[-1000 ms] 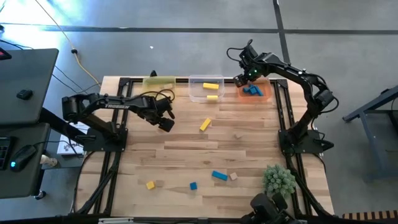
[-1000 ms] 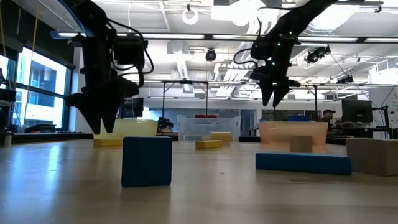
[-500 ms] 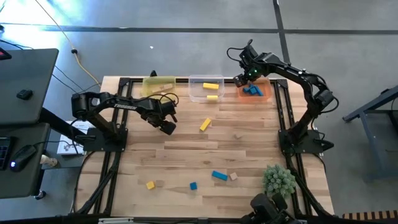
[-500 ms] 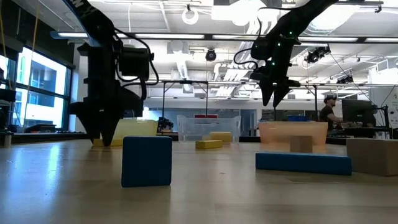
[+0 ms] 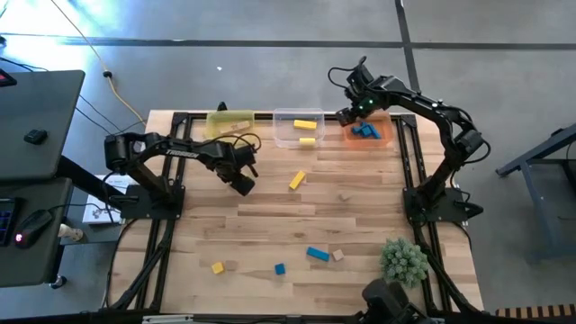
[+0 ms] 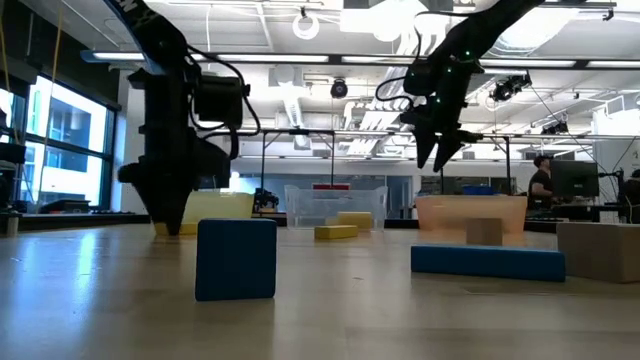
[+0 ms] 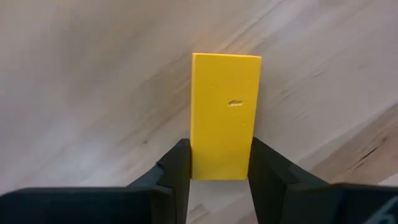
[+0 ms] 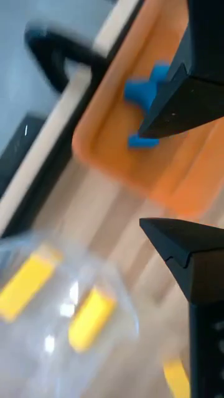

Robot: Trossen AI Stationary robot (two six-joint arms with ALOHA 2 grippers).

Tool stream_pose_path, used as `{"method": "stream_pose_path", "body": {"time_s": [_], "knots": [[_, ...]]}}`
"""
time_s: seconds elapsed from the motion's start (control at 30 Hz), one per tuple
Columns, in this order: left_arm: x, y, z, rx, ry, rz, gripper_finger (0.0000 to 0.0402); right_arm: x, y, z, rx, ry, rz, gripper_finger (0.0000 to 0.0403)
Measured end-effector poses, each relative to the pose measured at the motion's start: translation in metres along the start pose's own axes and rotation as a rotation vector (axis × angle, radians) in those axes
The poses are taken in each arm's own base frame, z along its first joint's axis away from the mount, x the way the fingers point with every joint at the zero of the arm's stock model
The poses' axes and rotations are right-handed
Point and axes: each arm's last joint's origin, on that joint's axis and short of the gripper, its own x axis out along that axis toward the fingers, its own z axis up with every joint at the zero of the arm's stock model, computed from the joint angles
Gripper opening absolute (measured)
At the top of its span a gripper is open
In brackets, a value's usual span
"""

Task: Sort & place blocks by color
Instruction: Put the top left yellow block into the transparent bin

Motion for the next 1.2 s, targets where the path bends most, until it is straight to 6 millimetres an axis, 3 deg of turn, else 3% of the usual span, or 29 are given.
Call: {"method": "stream_pose_path", "body": {"time_s": [0.37, 0.6, 0.93, 1.2], "knots": [[-0.048, -0.013, 0.034, 0.067, -0.251, -0.104, 0.0098, -0.004, 0.014, 0.013, 0.054, -0.066, 0.435, 0.0209], [-0.083, -0.020, 0.059, 0.255, -0.400, -0.121, 0.0098, -0.005, 0.031, 0.015, 0.102, -0.069, 0.522, 0.0209], [-0.128, -0.008, 0.090, 0.514, -0.574, -0.055, 0.0098, -0.010, 0.080, 0.017, 0.202, -0.115, 0.649, 0.0209], [-0.138, -0.004, 0.096, 0.666, -0.612, -0.009, 0.0098, -0.019, 0.124, 0.016, 0.255, -0.197, 0.753, 0.0209]]}}
